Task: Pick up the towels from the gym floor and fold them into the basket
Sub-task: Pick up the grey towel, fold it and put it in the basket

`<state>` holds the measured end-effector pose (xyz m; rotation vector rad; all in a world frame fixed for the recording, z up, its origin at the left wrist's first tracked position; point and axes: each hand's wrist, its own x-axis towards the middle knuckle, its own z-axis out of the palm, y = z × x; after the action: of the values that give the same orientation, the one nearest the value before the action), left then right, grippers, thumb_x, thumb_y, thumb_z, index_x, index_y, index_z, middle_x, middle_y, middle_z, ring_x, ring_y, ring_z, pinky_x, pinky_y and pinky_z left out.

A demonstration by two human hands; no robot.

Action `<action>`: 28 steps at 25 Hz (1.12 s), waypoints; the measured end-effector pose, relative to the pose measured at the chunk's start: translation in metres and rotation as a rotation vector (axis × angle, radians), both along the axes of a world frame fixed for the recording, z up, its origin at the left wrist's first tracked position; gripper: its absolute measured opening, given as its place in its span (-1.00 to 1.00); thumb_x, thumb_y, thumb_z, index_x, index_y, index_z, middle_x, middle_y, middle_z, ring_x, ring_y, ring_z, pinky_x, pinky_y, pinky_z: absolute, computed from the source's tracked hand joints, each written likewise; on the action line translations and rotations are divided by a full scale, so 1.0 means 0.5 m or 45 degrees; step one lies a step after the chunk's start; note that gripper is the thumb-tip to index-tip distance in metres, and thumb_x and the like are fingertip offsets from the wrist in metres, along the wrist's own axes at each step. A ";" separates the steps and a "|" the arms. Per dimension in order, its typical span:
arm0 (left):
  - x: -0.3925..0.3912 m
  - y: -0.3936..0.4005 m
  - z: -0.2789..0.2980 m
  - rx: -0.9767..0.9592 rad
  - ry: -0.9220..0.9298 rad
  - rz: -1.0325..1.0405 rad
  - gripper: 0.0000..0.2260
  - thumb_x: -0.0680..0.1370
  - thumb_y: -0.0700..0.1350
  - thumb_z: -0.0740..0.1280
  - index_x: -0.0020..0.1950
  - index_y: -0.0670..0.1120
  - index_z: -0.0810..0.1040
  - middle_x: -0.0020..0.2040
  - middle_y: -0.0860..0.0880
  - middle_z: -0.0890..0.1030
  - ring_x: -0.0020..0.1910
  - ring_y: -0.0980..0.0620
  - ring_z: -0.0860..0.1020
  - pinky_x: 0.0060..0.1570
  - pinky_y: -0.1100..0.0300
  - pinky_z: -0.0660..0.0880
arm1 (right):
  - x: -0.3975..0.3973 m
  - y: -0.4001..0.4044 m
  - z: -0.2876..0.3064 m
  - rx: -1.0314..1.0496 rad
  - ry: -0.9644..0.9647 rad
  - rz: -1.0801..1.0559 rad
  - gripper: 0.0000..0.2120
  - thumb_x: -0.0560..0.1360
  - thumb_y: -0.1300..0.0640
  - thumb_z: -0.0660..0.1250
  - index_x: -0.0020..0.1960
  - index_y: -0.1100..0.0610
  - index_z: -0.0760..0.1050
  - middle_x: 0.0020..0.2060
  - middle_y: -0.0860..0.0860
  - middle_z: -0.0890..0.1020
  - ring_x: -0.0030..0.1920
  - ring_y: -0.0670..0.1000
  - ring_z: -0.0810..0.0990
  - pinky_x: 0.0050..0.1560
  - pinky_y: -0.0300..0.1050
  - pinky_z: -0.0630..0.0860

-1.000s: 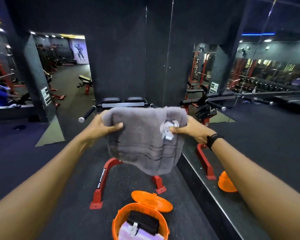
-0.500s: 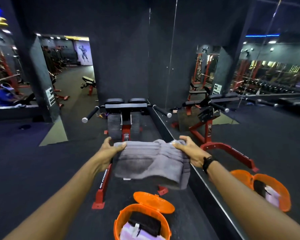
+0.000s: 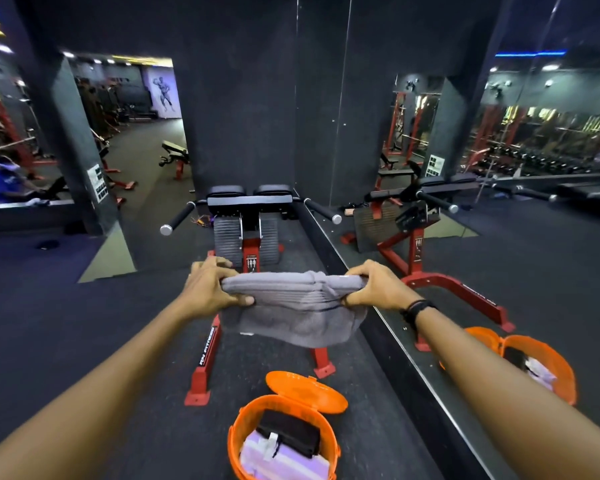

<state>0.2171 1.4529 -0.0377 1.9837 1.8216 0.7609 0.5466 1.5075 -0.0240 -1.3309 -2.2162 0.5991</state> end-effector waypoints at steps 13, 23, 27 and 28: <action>-0.006 0.015 0.033 -0.216 -0.564 0.112 -0.80 0.49 -0.09 0.43 0.06 -0.15 0.59 -0.12 -0.07 0.61 -0.15 0.05 0.54 -0.19 0.23 0.47 | -0.021 0.033 0.063 -0.331 0.425 0.154 -0.80 0.38 0.33 0.41 -0.06 0.10 0.63 -0.10 -0.05 0.71 -0.06 -0.10 0.65 0.00 -0.24 0.54; 0.013 0.038 -0.142 -0.502 0.019 -0.001 -0.76 0.45 0.02 0.46 0.04 -0.02 0.57 -0.04 -0.07 0.66 -0.06 -0.01 0.60 0.08 0.11 0.52 | -0.021 0.101 -0.166 -0.304 -0.176 -0.225 -0.71 0.34 0.08 0.47 -0.04 0.23 0.58 -0.04 0.20 0.65 0.04 0.16 0.57 0.01 -0.05 0.49; -0.036 0.077 -0.281 -0.679 -0.017 -0.061 -0.78 0.45 -0.05 0.47 0.03 -0.06 0.57 -0.05 -0.09 0.65 -0.06 -0.06 0.60 0.14 0.02 0.52 | -0.014 0.122 -0.313 -0.502 -0.251 -0.395 -0.69 0.32 0.05 0.47 -0.06 0.26 0.57 -0.08 0.23 0.65 0.00 0.20 0.59 -0.07 -0.04 0.48; -0.050 0.089 -0.312 -0.721 -0.042 -0.074 -0.80 0.44 -0.05 0.48 0.00 -0.04 0.56 -0.05 -0.09 0.65 -0.05 -0.07 0.61 0.15 0.00 0.52 | -0.012 0.127 -0.346 -0.537 -0.271 -0.440 -0.67 0.32 0.03 0.47 -0.05 0.25 0.58 -0.06 0.24 0.65 0.02 0.21 0.60 -0.07 -0.03 0.49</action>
<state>0.1924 1.4973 -0.1939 1.6278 1.7064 0.2157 0.5406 1.5709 -0.1970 -2.0226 -2.0098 0.8542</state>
